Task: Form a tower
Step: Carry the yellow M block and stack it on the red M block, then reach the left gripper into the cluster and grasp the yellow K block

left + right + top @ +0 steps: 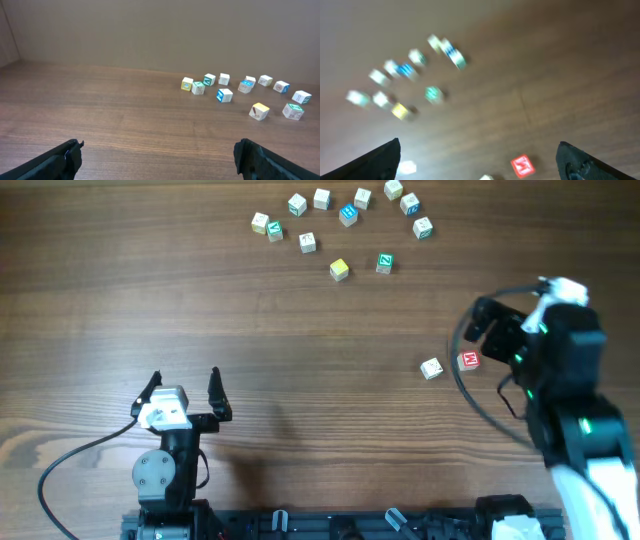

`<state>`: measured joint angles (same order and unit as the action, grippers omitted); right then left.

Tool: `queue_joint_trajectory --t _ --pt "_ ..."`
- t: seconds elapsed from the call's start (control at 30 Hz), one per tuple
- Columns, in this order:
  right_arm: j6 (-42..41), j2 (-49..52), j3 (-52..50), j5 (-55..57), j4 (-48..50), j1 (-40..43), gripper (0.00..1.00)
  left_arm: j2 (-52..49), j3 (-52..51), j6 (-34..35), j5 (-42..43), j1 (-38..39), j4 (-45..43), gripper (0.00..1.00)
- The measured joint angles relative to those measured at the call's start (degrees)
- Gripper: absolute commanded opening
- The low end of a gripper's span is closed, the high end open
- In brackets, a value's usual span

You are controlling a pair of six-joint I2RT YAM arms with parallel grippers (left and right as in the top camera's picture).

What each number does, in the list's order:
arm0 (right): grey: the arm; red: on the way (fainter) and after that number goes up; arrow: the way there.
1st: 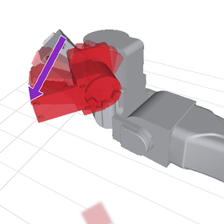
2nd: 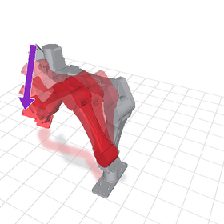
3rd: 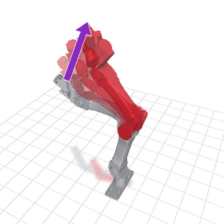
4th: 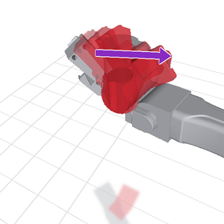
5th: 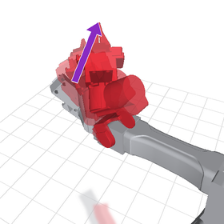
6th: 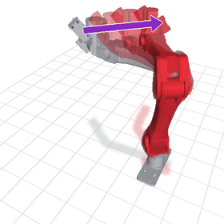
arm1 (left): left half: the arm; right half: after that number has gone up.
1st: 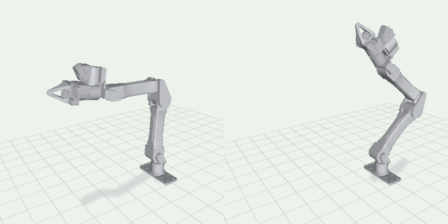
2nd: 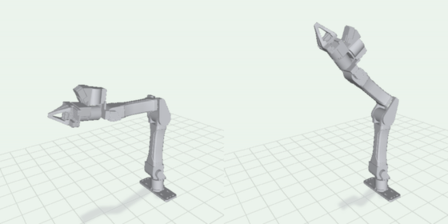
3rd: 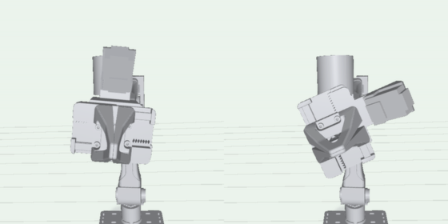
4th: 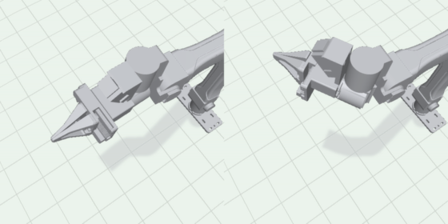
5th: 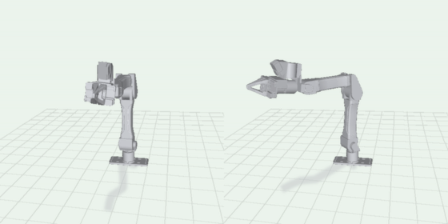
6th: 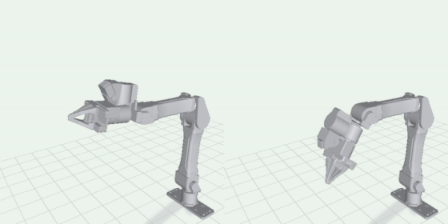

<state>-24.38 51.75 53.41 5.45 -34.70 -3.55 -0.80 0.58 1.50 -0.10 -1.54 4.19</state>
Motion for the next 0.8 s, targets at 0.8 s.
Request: queue_joint_trajectory --t 0.8 --pt "-14.2 -18.6 0.1 2.4 -8.2 0.0 1.00 -60.7 65.4 10.9 25.5 5.6 23.3 1.00"
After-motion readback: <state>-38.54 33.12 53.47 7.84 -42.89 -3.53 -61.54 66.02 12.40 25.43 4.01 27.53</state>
